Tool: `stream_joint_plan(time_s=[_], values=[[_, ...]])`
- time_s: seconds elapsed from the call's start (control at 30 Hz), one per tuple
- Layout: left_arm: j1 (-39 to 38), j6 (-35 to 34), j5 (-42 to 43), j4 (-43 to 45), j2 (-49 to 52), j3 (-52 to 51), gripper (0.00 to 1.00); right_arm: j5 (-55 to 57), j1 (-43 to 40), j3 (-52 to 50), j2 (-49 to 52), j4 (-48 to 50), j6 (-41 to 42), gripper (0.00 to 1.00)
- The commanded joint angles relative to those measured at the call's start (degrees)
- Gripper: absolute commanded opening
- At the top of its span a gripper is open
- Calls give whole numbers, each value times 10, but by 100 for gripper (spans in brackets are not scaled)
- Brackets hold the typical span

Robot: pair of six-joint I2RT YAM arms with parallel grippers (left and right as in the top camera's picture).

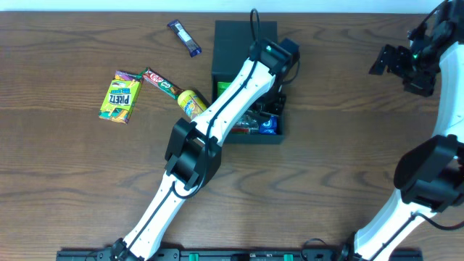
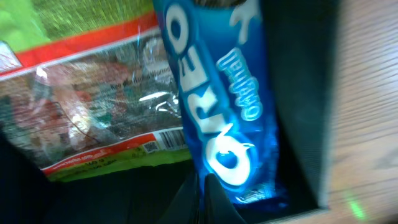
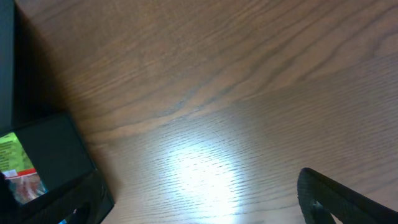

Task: Pack container
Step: 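Lower the Oreo pack into the box's right side and open the left gripper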

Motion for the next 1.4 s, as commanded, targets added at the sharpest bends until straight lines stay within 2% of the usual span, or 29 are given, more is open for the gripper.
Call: stream_joint_plan(time_s=[0.0,0.23,0.3,0.37,0.53,0.63,1.07,1.37], values=[[-6,37,15,4,3,-30,6,-3,-2,-1,3,2,-8,99],[-13,42,17,32,3,-59,12,-3,-2,-1,3,3,-8,99],[-14,49,16,33,3,-59,12,-3,-2,-1,3,3,-8,99],[-14,49,14,23,3,-55,8,-3,-2,-1,3,3,-8,99],[4,48,14,-17,3,25,6,-3,-2,-1,3,1,-8,99],[5,48,15,-9,3,56,6,-3,-2,-1,3,0,-8,99],[-27,66,33,23,7,41,6,-3,-2,-1,3,1,-8,99],[-28,66,33,50,7,-16,6,-3,-2,-1,3,1,-8,99]])
